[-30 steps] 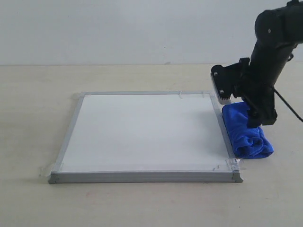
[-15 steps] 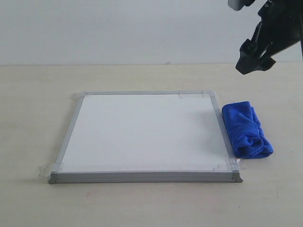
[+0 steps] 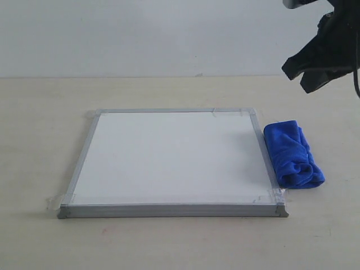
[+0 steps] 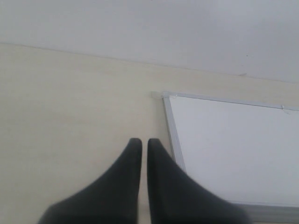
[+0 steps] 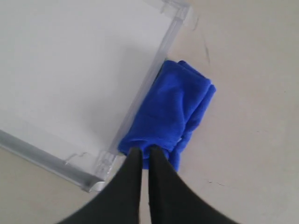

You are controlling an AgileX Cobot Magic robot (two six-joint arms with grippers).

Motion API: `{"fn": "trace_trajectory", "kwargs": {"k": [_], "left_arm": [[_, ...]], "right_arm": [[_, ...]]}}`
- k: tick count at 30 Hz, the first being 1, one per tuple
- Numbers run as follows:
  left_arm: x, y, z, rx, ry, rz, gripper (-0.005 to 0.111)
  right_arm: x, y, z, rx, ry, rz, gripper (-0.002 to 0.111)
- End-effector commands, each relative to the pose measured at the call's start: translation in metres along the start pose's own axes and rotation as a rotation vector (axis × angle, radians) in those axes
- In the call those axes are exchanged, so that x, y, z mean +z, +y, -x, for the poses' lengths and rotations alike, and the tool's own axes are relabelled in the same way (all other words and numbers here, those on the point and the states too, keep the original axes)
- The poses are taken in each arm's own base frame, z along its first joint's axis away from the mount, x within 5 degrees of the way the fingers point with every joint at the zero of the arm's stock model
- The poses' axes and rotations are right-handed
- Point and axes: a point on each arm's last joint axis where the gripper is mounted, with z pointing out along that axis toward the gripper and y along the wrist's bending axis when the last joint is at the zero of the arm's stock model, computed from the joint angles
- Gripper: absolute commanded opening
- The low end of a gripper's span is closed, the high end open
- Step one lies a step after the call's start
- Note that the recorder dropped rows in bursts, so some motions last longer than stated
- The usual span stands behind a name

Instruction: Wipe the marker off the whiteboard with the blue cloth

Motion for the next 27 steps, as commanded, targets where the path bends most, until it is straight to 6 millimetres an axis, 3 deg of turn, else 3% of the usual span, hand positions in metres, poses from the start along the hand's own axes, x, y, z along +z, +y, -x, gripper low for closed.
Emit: {"fn": "trace_trajectory", "kwargs": {"k": [1, 7, 18, 22, 25, 27], "left_arm": [[-0.001, 0.000, 0.003, 0.007, -0.021, 0.003, 0.004], [-0.001, 0.000, 0.003, 0.007, -0.021, 0.003, 0.004], [-0.001, 0.000, 0.003, 0.007, -0.021, 0.003, 0.004], [-0.001, 0.000, 0.003, 0.007, -0.021, 0.003, 0.004], [-0.001, 0.000, 0.003, 0.007, -0.021, 0.003, 0.004], [-0.001, 0.000, 0.003, 0.007, -0.021, 0.003, 0.004]], "right_arm": [[-0.015, 0.012, -0.016, 0.035, -0.082, 0.060, 0.001], [-0.040, 0.019, -0.037, 0.091, -0.204, 0.044, 0.001], [-0.061, 0.024, -0.042, 0.064, -0.269, 0.029, 0.001], [-0.107, 0.030, -0.055, 0.065, -0.451, -0.007, 0.001], [-0.153, 0.036, -0.076, 0.074, -0.644, -0.038, 0.001], [-0.173, 0.040, -0.092, 0.064, -0.752, -0.070, 0.001]]}}
